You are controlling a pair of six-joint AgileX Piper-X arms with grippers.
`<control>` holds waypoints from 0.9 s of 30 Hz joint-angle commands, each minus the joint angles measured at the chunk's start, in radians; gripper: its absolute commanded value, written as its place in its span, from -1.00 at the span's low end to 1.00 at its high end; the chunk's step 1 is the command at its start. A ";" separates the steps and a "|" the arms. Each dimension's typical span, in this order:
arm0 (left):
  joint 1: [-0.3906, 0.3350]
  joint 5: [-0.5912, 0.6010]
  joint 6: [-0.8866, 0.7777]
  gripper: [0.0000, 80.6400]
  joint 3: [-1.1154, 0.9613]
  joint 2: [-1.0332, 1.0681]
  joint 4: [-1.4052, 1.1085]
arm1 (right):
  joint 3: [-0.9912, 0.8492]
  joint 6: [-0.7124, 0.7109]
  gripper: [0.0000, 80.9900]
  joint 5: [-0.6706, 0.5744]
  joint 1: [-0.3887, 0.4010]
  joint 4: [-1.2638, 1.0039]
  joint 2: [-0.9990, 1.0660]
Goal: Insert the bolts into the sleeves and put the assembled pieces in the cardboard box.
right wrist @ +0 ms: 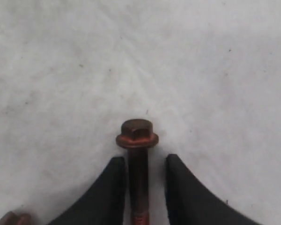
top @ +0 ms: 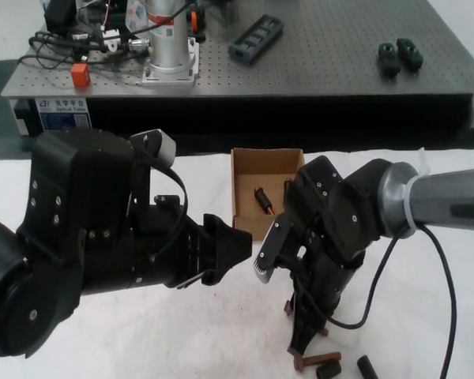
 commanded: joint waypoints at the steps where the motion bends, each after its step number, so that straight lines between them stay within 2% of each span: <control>1: -0.002 0.003 0.015 0.10 -0.003 0.000 0.000 | -0.001 0.007 -0.86 -0.023 0.001 -0.031 0.021; 2: -0.002 0.006 0.014 0.10 -0.003 0.000 0.000 | -0.001 0.011 -0.99 -0.023 0.001 -0.036 0.021; 7: -0.002 0.076 0.024 0.09 -0.005 0.000 0.037 | -0.001 0.152 -0.98 -0.017 -0.030 -0.092 -0.006; 11: -0.028 0.063 0.088 0.09 -0.035 0.014 0.129 | 0.002 0.259 -0.98 -0.061 -0.105 -0.088 -0.116; 16: -0.124 0.013 0.188 0.09 -0.166 0.123 0.297 | 0.002 0.351 -0.98 -0.077 -0.227 0.029 -0.302; 21: -0.235 -0.079 0.340 0.09 -0.382 0.341 0.498 | 0.002 0.369 -0.98 -0.092 -0.334 0.169 -0.437; 25: -0.308 -0.095 0.427 -0.04 -0.574 0.516 0.641 | 0.002 0.369 -0.98 -0.092 -0.406 0.235 -0.515; 27: -0.344 -0.140 0.476 -0.08 -0.666 0.604 0.711 | 0.002 0.369 -0.98 -0.095 -0.434 0.243 -0.541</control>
